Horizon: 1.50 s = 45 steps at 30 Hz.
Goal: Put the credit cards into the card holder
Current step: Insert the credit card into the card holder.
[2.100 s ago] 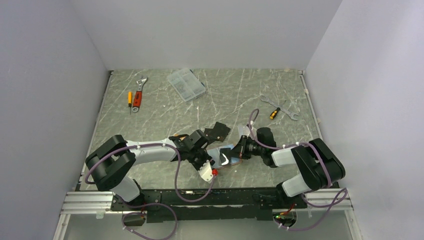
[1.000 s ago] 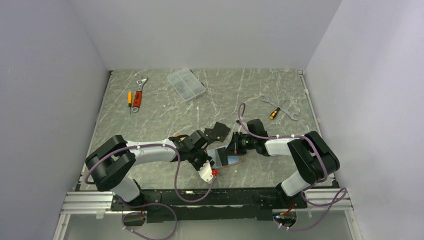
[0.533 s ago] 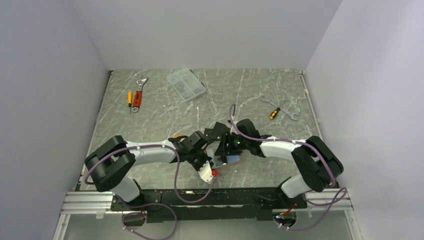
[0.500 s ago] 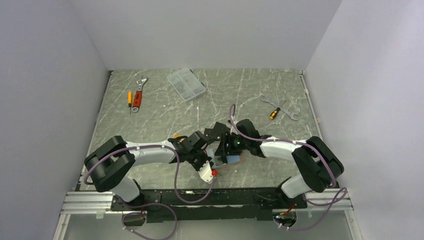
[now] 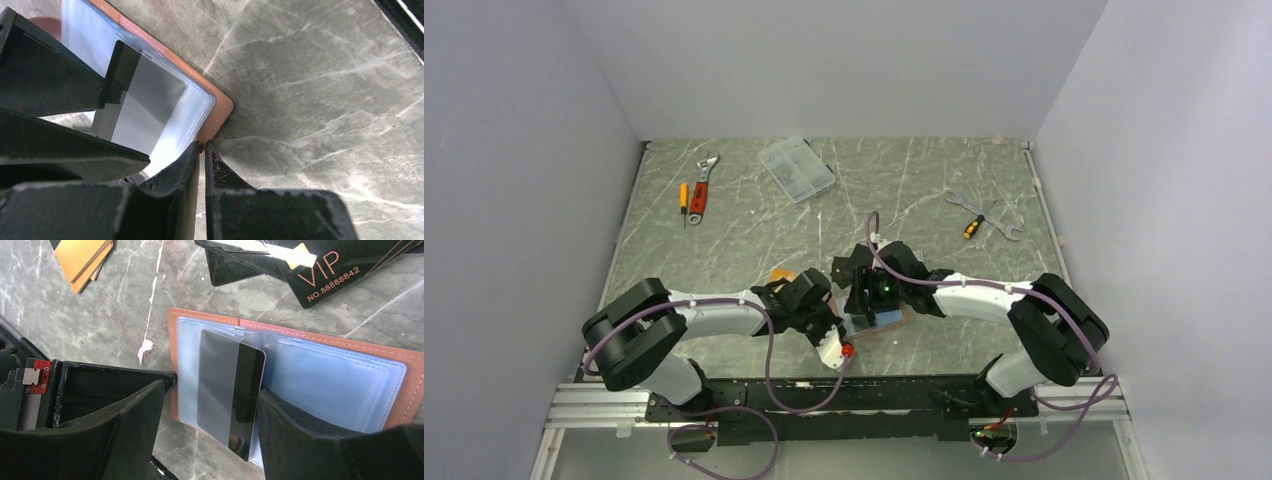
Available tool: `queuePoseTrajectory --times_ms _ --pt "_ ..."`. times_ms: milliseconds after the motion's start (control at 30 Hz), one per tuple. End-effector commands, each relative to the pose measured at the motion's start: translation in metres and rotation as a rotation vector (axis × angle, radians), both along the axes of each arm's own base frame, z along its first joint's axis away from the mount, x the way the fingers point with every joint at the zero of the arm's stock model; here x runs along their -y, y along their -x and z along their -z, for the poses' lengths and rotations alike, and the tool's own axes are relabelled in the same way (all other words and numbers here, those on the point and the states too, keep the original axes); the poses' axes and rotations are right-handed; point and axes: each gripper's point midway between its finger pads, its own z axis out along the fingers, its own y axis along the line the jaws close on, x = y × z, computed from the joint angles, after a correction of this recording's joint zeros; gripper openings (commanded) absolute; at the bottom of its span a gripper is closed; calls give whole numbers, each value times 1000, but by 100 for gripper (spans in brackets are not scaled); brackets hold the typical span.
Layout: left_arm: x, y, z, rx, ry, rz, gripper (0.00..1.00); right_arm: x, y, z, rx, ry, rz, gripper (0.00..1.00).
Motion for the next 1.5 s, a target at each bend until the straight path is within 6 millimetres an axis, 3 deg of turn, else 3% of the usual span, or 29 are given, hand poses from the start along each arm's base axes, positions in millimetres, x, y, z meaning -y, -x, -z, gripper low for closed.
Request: queuePoseTrajectory --times_ms 0,433,700,833,1100,1200,1367,1467 --pt "11 -15 -14 73 75 -35 13 15 26 30 -73 143 -8 69" --pt "-8 -8 -9 142 87 -22 8 24 16 1 20 131 53 72" --pt "7 -11 -18 179 161 -1 8 8 24 5 3 135 -9 72" --pt "14 -12 -23 218 209 18 6 5 27 3 19 169 -21 82" --pt "8 -8 -14 232 189 42 6 15 17 -22 97 148 28 82" --pt "4 -6 -10 223 167 46 4 22 11 -31 114 102 66 70" --pt "1 -2 -6 216 154 57 2 33 2 -29 82 48 106 31" --pt "2 -2 -8 219 154 54 1 42 -1 -20 60 60 127 28"
